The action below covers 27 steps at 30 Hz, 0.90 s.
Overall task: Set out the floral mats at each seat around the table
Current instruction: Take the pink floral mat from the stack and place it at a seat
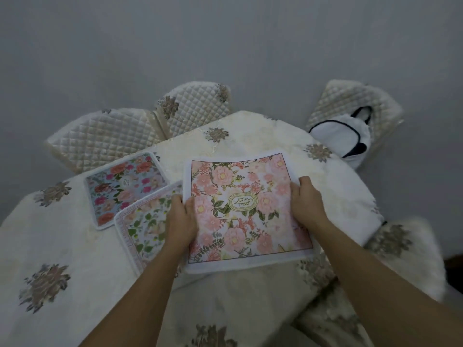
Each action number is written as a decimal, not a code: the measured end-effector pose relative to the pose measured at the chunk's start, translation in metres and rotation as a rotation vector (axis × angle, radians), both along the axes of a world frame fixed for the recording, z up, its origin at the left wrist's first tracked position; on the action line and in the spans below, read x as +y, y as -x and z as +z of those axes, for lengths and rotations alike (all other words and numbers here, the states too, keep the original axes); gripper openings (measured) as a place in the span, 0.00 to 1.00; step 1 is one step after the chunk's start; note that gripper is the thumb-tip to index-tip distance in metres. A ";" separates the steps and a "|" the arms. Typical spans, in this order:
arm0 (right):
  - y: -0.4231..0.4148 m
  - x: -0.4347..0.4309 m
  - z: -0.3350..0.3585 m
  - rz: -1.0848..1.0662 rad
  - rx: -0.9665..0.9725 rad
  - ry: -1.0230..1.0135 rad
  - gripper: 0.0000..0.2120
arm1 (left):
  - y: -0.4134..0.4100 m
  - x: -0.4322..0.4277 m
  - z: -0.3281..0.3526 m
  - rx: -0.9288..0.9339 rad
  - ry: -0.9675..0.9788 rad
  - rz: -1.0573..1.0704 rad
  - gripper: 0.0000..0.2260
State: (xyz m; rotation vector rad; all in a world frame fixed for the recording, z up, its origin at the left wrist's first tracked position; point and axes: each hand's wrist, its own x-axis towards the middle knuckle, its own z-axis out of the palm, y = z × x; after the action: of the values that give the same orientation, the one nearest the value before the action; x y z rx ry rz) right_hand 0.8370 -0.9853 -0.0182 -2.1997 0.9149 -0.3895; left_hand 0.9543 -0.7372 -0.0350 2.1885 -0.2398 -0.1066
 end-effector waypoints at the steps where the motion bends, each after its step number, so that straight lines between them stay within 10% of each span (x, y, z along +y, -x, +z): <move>1: 0.022 -0.004 0.004 -0.040 -0.001 0.010 0.12 | 0.011 -0.008 0.000 -0.006 0.008 -0.044 0.11; 27: 0.403 -0.206 0.000 -0.731 -0.015 -0.043 0.11 | 0.280 -0.324 0.011 0.054 -0.016 -0.626 0.14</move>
State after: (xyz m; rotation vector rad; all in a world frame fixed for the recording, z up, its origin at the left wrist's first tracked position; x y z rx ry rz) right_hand 0.4339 -1.1916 -0.0177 -1.7531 1.6880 -0.7085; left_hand 0.6743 -1.0610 -0.0238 2.0498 -0.8876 -0.5145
